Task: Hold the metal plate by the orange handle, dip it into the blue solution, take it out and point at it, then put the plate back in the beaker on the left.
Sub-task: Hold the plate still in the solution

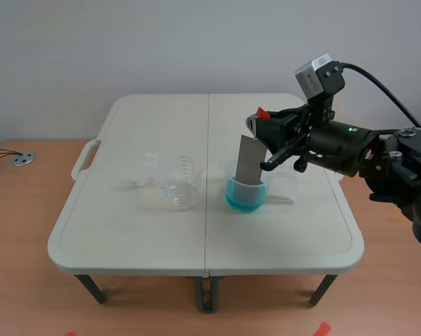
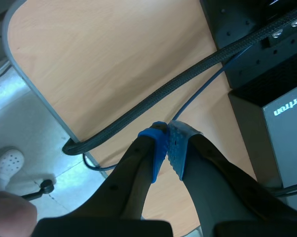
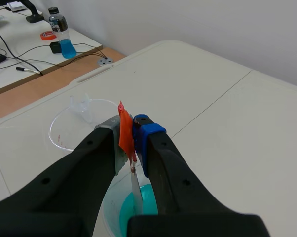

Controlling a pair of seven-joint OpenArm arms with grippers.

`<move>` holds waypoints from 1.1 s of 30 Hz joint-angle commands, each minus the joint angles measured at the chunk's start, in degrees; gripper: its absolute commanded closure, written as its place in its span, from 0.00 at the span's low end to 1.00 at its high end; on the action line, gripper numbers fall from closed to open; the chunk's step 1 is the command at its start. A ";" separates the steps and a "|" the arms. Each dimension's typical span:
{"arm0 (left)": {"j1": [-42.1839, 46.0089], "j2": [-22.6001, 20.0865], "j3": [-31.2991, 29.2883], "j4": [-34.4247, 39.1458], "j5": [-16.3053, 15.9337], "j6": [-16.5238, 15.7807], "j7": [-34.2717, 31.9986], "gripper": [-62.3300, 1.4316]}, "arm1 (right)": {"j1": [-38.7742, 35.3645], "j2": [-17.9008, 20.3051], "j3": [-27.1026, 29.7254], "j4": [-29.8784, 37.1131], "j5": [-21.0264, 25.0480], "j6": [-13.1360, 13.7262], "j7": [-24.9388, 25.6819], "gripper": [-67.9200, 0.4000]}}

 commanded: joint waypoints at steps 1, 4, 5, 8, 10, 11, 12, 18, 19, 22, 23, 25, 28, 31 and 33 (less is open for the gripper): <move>0.48 0.35 0.00 0.46 -0.28 -0.37 -0.02 0.95 | 1.01 0.02 0.74 0.04 0.39 0.22 0.83 0.98; 0.48 0.33 0.00 0.46 -0.28 -0.37 0.00 0.95 | 1.01 0.02 0.74 0.04 0.39 0.22 1.03 0.98; 0.48 0.33 0.00 0.46 -0.28 -0.37 0.00 0.95 | 1.01 0.02 0.74 0.04 0.39 0.22 1.03 0.98; 0.48 0.35 0.00 0.46 -0.28 -0.37 0.00 0.95 | 1.01 0.02 0.74 0.04 0.39 0.22 1.03 0.98; 0.48 0.33 0.00 0.46 -0.28 -0.37 0.00 0.95 | 1.01 0.02 0.74 0.04 0.39 0.22 1.03 0.98; 0.48 0.33 0.00 0.46 -0.28 -0.37 0.00 0.95 | 1.01 0.02 0.74 0.04 0.39 0.22 1.03 0.98; 0.48 0.33 0.00 0.46 -0.28 -0.35 0.00 0.95 | 1.01 0.02 0.74 0.04 0.39 0.22 1.03 0.98; 0.48 0.33 0.00 0.44 -0.28 -0.35 0.00 0.95 | 1.01 0.02 0.74 0.04 0.39 0.22 1.03 0.98; 0.48 0.33 0.00 0.44 -0.28 -0.35 0.00 0.95 | 1.01 0.02 0.74 0.04 0.39 0.22 1.05 0.98; 0.48 0.33 0.00 0.44 -0.28 -0.35 0.00 0.95 | 1.01 0.02 0.74 0.04 0.42 0.20 1.27 0.98; 0.48 0.33 0.00 0.44 -0.28 -0.35 0.00 0.95 | 1.01 0.02 0.74 0.04 0.42 0.20 1.46 0.98; 0.48 0.33 0.00 0.44 -0.28 -0.35 0.00 0.95 | 1.01 0.02 0.74 0.04 0.42 0.20 1.68 0.98; 0.48 0.33 0.00 0.44 -0.28 -0.35 0.00 0.95 | 1.01 0.02 0.74 0.04 0.42 0.20 1.70 0.98; 0.48 0.33 0.00 0.44 -0.28 -0.35 -0.02 0.95 | 1.01 0.15 0.74 0.04 0.42 0.20 1.70 0.98; 0.46 0.33 0.00 0.46 -0.28 -0.35 -0.02 0.95 | 1.01 0.17 0.74 0.04 0.39 0.20 1.84 0.98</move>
